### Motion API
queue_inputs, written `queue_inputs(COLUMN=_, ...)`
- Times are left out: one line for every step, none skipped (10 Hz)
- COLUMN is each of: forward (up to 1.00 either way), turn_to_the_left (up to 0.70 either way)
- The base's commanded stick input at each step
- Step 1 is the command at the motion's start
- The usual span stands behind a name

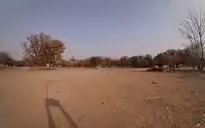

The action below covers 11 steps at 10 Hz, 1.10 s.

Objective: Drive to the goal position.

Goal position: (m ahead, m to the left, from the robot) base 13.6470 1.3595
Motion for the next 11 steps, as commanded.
queue_inputs(forward=0.70, turn_to_the_left=0.00)
queue_inputs(forward=0.70, turn_to_the_left=0.00)
queue_inputs(forward=0.70, turn_to_the_left=0.00)
queue_inputs(forward=0.70, turn_to_the_left=0.00)
queue_inputs(forward=0.70, turn_to_the_left=0.00)
queue_inputs(forward=0.70, turn_to_the_left=0.00)
queue_inputs(forward=0.70, turn_to_the_left=0.00)
queue_inputs(forward=0.70, turn_to_the_left=0.00)
queue_inputs(forward=0.70, turn_to_the_left=0.00)
queue_inputs(forward=0.70, turn_to_the_left=0.00)
queue_inputs(forward=0.70, turn_to_the_left=0.00)
